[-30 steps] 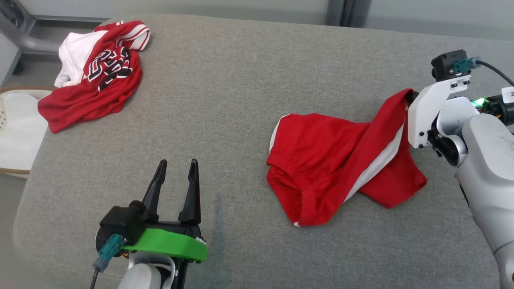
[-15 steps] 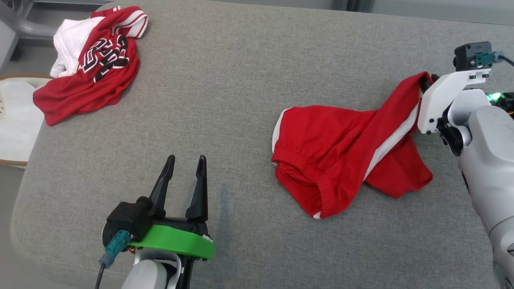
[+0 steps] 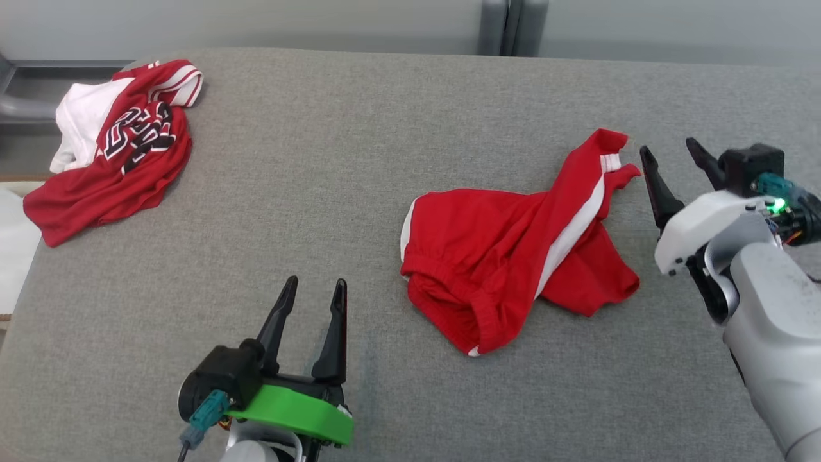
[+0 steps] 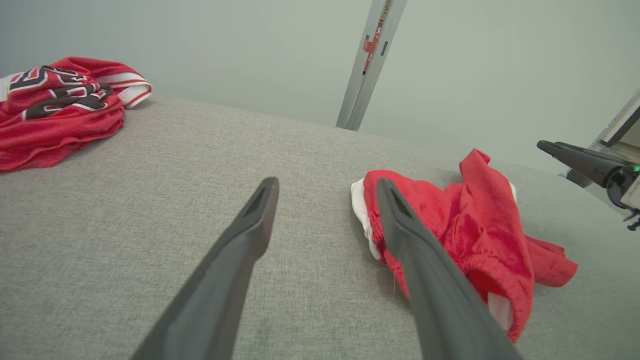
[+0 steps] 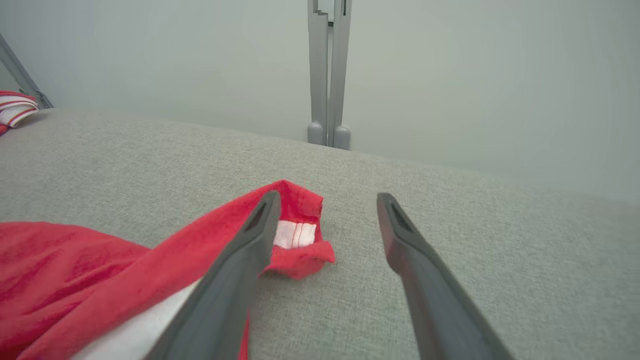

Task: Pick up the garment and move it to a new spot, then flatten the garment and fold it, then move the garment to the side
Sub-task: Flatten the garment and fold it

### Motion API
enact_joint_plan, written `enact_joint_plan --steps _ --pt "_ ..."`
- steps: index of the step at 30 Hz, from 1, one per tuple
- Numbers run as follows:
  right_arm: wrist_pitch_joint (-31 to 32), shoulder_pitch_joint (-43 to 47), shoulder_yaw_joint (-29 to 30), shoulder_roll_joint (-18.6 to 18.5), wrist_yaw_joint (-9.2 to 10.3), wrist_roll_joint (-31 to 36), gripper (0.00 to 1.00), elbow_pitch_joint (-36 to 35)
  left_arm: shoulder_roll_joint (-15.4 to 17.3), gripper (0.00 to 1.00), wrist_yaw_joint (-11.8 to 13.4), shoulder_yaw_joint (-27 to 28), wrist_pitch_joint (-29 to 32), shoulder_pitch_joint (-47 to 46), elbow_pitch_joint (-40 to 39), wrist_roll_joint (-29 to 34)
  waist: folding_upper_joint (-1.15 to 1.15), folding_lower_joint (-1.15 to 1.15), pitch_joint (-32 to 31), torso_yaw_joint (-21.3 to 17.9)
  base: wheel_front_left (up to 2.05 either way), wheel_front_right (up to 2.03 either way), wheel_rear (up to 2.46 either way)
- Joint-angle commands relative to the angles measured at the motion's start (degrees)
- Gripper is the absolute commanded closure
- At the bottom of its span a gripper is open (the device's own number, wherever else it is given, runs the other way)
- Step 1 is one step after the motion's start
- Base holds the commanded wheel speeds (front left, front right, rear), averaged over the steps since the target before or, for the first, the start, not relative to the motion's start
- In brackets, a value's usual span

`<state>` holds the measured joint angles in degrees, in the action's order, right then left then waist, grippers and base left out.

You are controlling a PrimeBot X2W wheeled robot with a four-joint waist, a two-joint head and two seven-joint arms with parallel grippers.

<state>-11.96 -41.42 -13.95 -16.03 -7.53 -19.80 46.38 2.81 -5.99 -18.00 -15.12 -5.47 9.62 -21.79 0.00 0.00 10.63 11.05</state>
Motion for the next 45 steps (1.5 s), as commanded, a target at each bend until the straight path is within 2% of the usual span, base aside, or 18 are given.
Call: enact_joint_plan --steps 1,5,8,11,15,21,25,39,40,41,42,43,45 --pt "-1.23 2.79 0.88 -0.03 0.08 -0.08 0.00 -1.19 0.15 0.00 -0.25 -0.36 -0.04 1.23 0.23 0.34 0.00 0.00 -2.42 -2.47 0.00 0.00 0.00" --pt "-2.90 10.16 5.32 2.01 0.08 3.22 0.00 -5.73 0.16 0.00 -0.59 -2.19 -0.04 2.90 0.86 0.35 0.00 0.00 -4.09 -4.04 0.00 0.00 0.00" --pt "-3.21 16.05 10.29 5.10 0.08 6.62 0.00 -10.71 0.17 0.00 -0.86 -3.91 -0.03 4.29 1.49 -0.08 0.00 0.00 -5.45 -4.76 0.00 0.00 0.00" --pt "-3.25 22.45 15.85 9.70 0.08 10.02 0.00 -17.68 0.18 0.00 -0.98 -5.74 -0.03 5.38 2.06 -0.68 0.00 0.00 -6.75 -5.39 0.00 0.00 0.00" --pt "-3.28 28.79 19.90 12.75 0.08 13.03 0.00 -24.86 0.18 0.00 -1.21 -8.87 -0.03 6.19 3.55 -0.80 0.00 0.00 -7.90 -6.51 0.00 0.00 0.00" --pt "-3.28 32.60 18.33 13.03 0.08 9.04 0.00 -28.27 0.21 0.00 -1.54 -13.86 -0.04 3.75 7.02 -1.45 0.00 0.00 -8.10 -8.30 0.00 0.00 0.00" --pt "-3.29 32.73 17.46 13.04 0.08 8.89 0.00 -29.43 0.20 0.00 -1.53 -16.34 -0.04 1.19 10.79 -2.13 0.00 0.00 -7.31 -9.93 0.00 0.00 0.00" --pt "-3.23 29.79 15.41 13.05 0.08 8.49 0.00 -30.61 0.20 0.00 -1.47 -20.59 -0.04 -10.37 22.75 -7.56 0.00 0.00 -2.37 -14.81 0.00 0.00 0.00" --pt "-3.23 29.78 15.55 13.05 0.08 8.60 0.00 -30.46 0.20 0.27 -1.46 -20.75 -0.04 -10.84 22.93 -7.51 0.00 0.00 -2.28 -14.85 0.00 0.00 0.00" --pt "-3.23 29.74 15.78 13.06 0.08 8.72 0.00 -30.30 0.21 0.60 -1.08 -21.13 -0.04 -11.71 23.37 -6.92 0.00 0.00 -2.11 -14.83 0.00 0.00 0.00" --pt "-3.23 29.72 15.96 13.06 0.08 8.71 0.00 -30.22 0.21 0.76 -0.88 -21.44 -0.04 -12.36 23.56 -6.28 0.00 0.00 -2.03 -14.76 0.00 0.00 0.00" --pt "-3.23 29.75 16.17 13.07 0.08 8.70 0.00 -30.15 0.21 1.00 -0.46 -21.56 -0.04 -13.07 23.51 -5.69 0.00 0.00 -1.98 -14.64 0.00 0.00 0.00" --pt "-3.23 29.84 16.48 13.07 0.08 8.73 0.00 -30.14 0.22 1.00 -0.02 -20.43 -0.04 -14.10 22.18 -5.02 0.00 0.00 -1.94 -14.34 0.00 0.00 0.00"
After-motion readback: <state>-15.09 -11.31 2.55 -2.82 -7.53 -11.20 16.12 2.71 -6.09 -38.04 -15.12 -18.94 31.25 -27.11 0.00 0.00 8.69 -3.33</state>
